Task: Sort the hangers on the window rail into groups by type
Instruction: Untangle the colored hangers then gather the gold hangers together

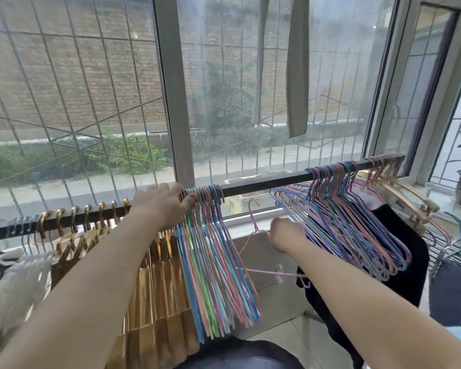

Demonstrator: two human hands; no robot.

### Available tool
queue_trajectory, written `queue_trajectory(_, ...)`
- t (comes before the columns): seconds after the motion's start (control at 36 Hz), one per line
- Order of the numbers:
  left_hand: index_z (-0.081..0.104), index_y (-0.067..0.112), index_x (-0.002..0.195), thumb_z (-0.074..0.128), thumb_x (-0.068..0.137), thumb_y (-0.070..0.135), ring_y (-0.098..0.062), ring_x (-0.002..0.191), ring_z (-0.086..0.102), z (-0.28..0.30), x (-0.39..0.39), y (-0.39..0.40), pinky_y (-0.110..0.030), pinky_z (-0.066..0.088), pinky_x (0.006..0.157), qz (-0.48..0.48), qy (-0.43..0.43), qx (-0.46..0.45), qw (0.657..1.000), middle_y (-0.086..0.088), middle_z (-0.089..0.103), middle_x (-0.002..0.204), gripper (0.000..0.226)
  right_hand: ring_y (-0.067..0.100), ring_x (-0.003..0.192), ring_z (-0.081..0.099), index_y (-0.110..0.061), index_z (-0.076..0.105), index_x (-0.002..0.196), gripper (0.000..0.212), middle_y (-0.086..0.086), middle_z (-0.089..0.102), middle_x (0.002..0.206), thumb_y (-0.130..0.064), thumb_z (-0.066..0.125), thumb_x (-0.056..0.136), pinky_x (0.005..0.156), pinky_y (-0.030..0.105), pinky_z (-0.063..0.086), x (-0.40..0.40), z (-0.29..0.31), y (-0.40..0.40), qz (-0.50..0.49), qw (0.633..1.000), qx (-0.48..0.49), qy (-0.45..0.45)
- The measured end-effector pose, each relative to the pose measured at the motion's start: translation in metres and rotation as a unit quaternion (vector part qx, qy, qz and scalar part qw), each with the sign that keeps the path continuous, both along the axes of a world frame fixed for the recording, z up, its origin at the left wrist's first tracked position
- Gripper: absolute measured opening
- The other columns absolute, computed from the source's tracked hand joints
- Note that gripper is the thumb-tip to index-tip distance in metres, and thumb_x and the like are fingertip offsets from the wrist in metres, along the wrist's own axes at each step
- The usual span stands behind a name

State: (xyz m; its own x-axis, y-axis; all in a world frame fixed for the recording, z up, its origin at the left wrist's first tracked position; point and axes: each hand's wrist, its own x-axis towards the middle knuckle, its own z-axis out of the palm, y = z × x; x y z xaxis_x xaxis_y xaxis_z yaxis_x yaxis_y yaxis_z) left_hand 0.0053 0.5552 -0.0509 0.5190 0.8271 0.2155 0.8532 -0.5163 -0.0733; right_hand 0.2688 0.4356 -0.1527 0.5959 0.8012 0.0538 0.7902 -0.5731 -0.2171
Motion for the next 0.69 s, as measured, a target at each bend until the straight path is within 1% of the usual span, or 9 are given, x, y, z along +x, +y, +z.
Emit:
queue_trajectory(0.08,0.031,0.026,0.156,0.01,0.1,0.072,-0.033,0.142,0.044,0.005,-0.004,0.002,-0.054,0.038,0.11,0.006,-0.006,0.005,1.0,-0.01,0.045,0.156,0.075,0.023,0.074,0.062,-0.013,0.052,0.08,0.029,0.002,0.062,0.08,-0.028,0.052,0.105,0.051,0.028,0.038,-0.002,-0.036,-0.016,-0.038,0.997,0.03,0.055)
queue_trajectory(0.19,0.028,0.026,0.157,0.006,0.096,0.076,-0.036,0.145,0.041,0.007,-0.005,0.007,-0.059,0.038,0.113,0.007,0.008,0.002,1.0,-0.011,0.042,0.159,0.081,0.029,0.084,0.066,-0.009,0.066,0.098,0.026,0.009,0.07,0.096,-0.03,0.052,0.104,0.065,0.031,0.044,-0.015,-0.085,-0.06,-0.078,0.985,0.089,0.124)
queue_trajectory(0.28,0.021,0.026,0.161,0.011,0.098,0.074,-0.038,0.156,0.015,0.005,-0.001,0.007,-0.064,0.012,0.124,0.02,0.011,-0.002,1.0,-0.012,0.021,0.169,0.08,0.027,0.078,0.06,-0.017,0.064,0.087,0.025,0.007,0.069,0.092,-0.027,0.049,0.104,0.064,0.034,0.043,-0.026,-0.117,-0.101,-0.114,0.974,0.128,0.15)
queue_trajectory(0.33,0.016,0.024,0.162,0.028,0.104,0.065,-0.039,0.158,0.002,0.001,0.006,-0.007,-0.061,0.004,0.126,0.002,-0.033,0.01,0.999,-0.012,0.007,0.172,0.073,0.027,0.078,0.06,-0.019,0.06,0.079,0.028,0.003,0.066,0.086,-0.027,0.048,0.103,0.064,0.036,0.045,-0.027,-0.137,-0.13,-0.139,0.97,0.134,0.151)
queue_trajectory(0.39,0.027,0.02,0.159,0.046,0.105,0.051,-0.038,0.155,0.012,-0.004,0.017,-0.041,-0.054,0.013,0.126,-0.077,-0.152,0.025,0.985,-0.014,0.018,0.168,0.066,0.031,0.08,0.059,-0.017,0.063,0.079,0.028,0.003,0.066,0.085,-0.025,0.048,0.101,0.065,0.038,0.045,-0.027,-0.156,-0.157,-0.167,0.968,0.124,0.14)
queue_trajectory(0.44,0.045,0.017,0.151,0.054,0.103,0.039,-0.032,0.144,0.038,-0.017,0.029,-0.088,-0.044,0.03,0.12,-0.159,-0.293,-0.012,0.943,-0.014,0.044,0.155,0.054,0.031,0.081,0.059,-0.015,0.064,0.077,0.029,0.003,0.064,0.083,-0.022,0.047,0.099,0.066,0.04,0.046,-0.024,-0.179,-0.181,-0.184,0.97,0.095,0.131)
queue_trajectory(0.5,0.061,0.021,0.138,0.055,0.103,0.036,-0.019,0.124,0.059,-0.039,0.036,-0.143,-0.036,0.044,0.111,-0.235,-0.35,-0.078,0.904,-0.003,0.064,0.137,0.039,0.029,0.078,0.059,-0.016,0.059,0.069,0.032,0.001,0.06,0.079,-0.02,0.047,0.098,0.066,0.041,0.047,-0.026,-0.199,-0.202,-0.187,0.973,0.069,0.119)
queue_trajectory(0.58,0.067,0.025,0.131,0.048,0.095,0.042,-0.012,0.115,0.063,-0.089,0.05,-0.224,-0.031,0.048,0.104,-0.343,-0.29,-0.209,0.869,0.005,0.07,0.126,0.044,0.031,0.08,0.062,-0.018,0.061,0.07,0.032,0.003,0.064,0.08,-0.021,0.05,0.1,0.065,0.041,0.044,-0.03,-0.221,-0.222,-0.155,0.982,0.056,0.088)
queue_trajectory(0.69,0.05,0.019,0.148,0.053,0.1,0.032,-0.019,0.133,0.05,-0.193,0.079,-0.263,-0.035,0.04,0.113,-0.334,-0.164,-0.335,0.866,0.0,0.049,0.149,0.05,0.032,0.095,0.067,-0.02,0.067,0.09,0.024,0.008,0.069,0.095,-0.017,0.048,0.104,0.077,0.038,0.05,-0.035,-0.24,-0.239,-0.099,0.992,-0.027,0.068)
